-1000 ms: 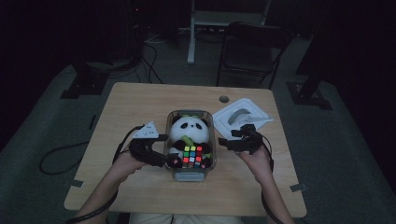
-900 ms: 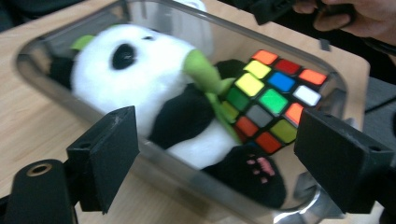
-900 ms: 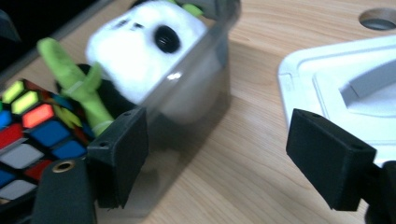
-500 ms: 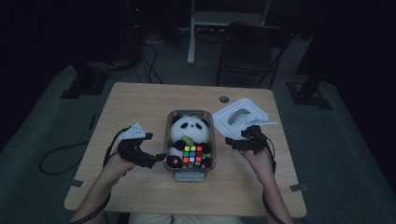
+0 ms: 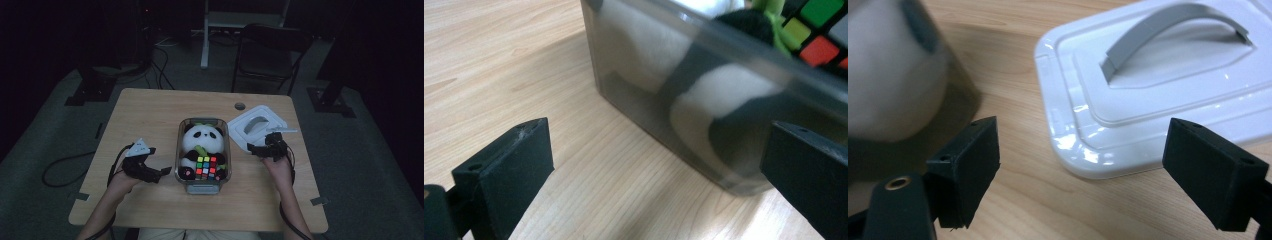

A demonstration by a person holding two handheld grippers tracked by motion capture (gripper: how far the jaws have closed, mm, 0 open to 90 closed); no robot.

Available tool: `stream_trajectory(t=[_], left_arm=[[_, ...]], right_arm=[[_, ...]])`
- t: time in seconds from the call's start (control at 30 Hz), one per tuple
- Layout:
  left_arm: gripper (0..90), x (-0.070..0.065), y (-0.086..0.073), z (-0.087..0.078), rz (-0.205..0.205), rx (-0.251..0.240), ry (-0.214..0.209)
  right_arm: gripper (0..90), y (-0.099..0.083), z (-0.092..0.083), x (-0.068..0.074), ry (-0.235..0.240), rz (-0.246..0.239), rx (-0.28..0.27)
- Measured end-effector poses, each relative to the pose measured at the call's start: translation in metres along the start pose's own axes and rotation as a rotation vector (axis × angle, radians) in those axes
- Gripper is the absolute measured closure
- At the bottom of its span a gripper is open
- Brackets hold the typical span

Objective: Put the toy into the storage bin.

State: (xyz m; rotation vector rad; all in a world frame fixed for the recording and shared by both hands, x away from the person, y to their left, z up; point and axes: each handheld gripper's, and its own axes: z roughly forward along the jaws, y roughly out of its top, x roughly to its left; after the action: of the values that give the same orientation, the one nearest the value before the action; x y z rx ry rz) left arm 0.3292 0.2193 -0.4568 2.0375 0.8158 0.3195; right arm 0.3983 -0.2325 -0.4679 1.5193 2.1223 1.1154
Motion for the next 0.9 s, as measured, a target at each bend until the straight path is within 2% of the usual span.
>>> stream_trajectory(t=[0.17, 0.27, 0.43, 0.53, 0.63, 0.73, 0.77, 0.83, 0.9], left_arm=[[1.4, 0.004, -0.014, 0.003, -0.006, 0.009, 0.023], [1.4, 0.007, -0.024, 0.006, -0.015, 0.034, 0.045], [1.4, 0.011, -0.035, 0.005, -0.032, 0.051, 0.065], [1.4, 0.012, -0.040, 0.004, -0.029, 0.061, 0.098], [1.4, 0.015, -0.045, 0.002, -0.052, 0.053, 0.106], [1.4, 0.017, -0.049, 0.002, -0.056, 0.061, 0.117], [1.4, 0.017, -0.050, 0.003, -0.052, 0.069, 0.118], [1.4, 0.017, -0.051, 0.005, -0.052, 0.072, 0.134], [1.4, 0.018, -0.052, 0.006, -0.053, 0.074, 0.137]], right_arm=[[15.0, -0.001, 0.011, -0.006, -0.035, 0.035, 0.001], [14.8, 0.002, 0.017, -0.009, -0.058, 0.056, -0.007], [12.2, 0.006, 0.023, -0.009, -0.102, 0.055, -0.016], [12.1, 0.009, 0.028, -0.009, -0.121, 0.060, -0.022], [13.9, 0.014, 0.032, -0.009, -0.142, 0.062, -0.047], [19.2, 0.018, 0.038, -0.013, -0.154, 0.088, -0.077], [19.4, 0.020, 0.044, -0.014, -0.176, 0.097, -0.084], [19.8, 0.022, 0.047, -0.015, -0.177, 0.105, -0.081], [23.0, 0.024, 0.055, -0.015, -0.199, 0.112, -0.086]])
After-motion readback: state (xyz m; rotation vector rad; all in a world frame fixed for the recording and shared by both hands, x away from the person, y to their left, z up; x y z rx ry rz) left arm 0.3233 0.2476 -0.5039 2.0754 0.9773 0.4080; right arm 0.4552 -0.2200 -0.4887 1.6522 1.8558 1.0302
